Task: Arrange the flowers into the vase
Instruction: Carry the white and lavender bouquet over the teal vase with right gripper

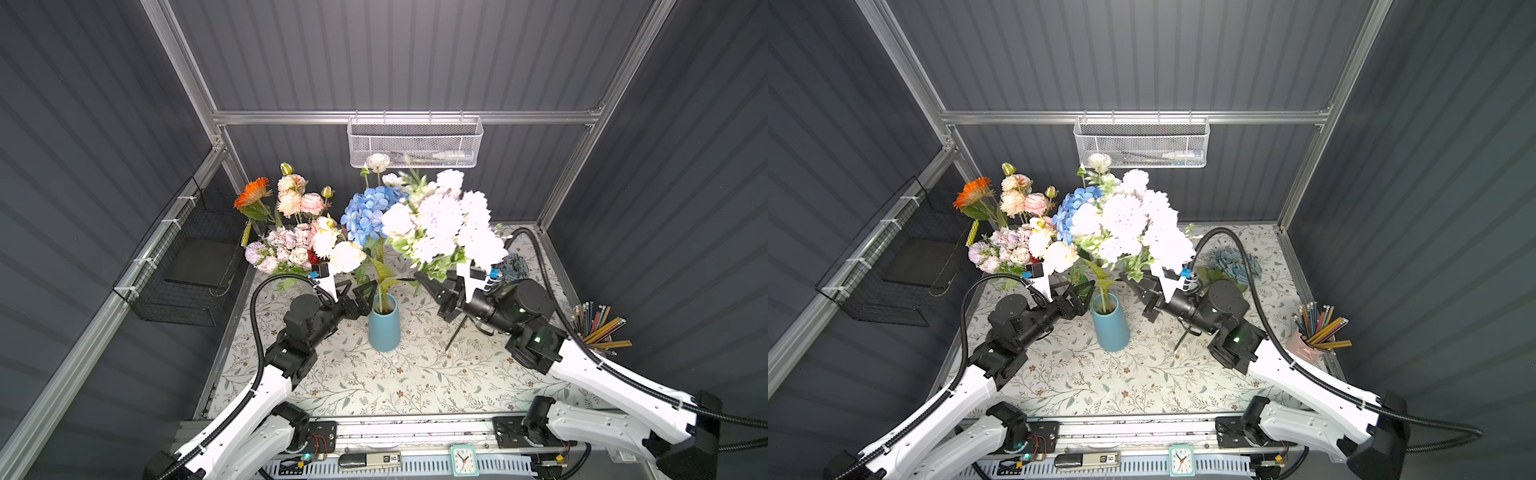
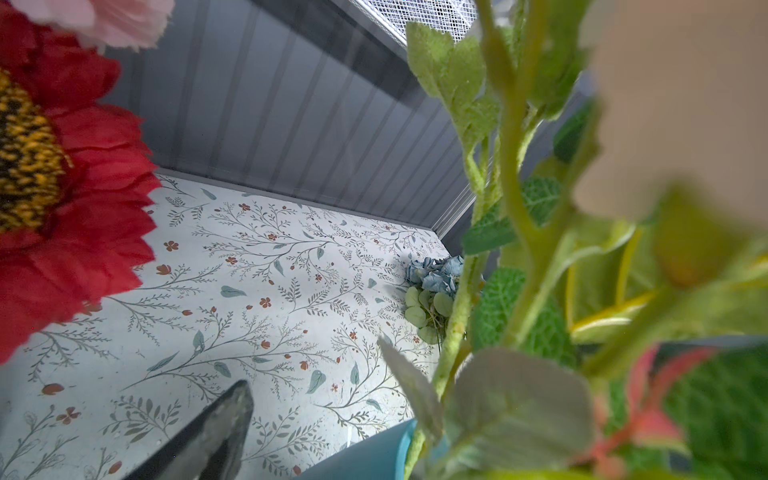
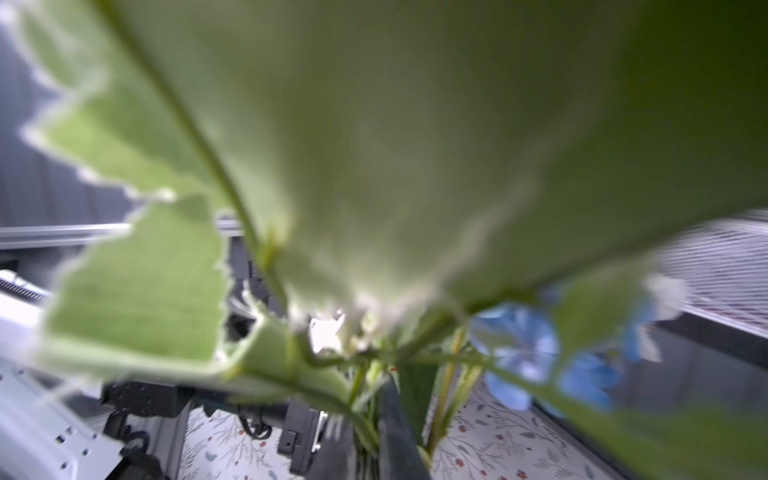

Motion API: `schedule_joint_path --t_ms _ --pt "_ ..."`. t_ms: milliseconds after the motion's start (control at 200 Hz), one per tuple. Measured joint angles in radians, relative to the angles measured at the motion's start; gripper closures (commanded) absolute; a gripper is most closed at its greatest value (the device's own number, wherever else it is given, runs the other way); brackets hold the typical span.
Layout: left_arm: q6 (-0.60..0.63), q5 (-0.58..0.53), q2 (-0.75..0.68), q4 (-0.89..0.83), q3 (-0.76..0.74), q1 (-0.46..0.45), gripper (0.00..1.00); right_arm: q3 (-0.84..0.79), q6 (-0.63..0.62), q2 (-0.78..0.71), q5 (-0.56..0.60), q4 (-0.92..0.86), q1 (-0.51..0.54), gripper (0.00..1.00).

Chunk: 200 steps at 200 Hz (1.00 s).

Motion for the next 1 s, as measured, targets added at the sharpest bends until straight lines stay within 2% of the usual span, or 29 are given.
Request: schedule_joint_path --t_ms 140,405,655,1001 --pt "0.003 0.0 -0.034 -0.06 0.0 0.0 0.0 0.0 -0.013 0.114 -0.023 0.053 0.053 1.0" --pt "0.042 -0.001 -0.137 -0.219 0.002 0.0 0.0 0.0 -0.067 0.251 -0.014 0.138 0.084 1.0" --pt "0.076 -0.001 -0.191 -0.369 0.007 0.0 0.0 -0.019 -0.126 0.315 0.048 0.196 0.086 1.0" --pt "0.083 0.031 -0.252 -0.429 0.006 0.0 0.0 -0.104 -0.136 0.365 0.119 0.225 0.086 1.0"
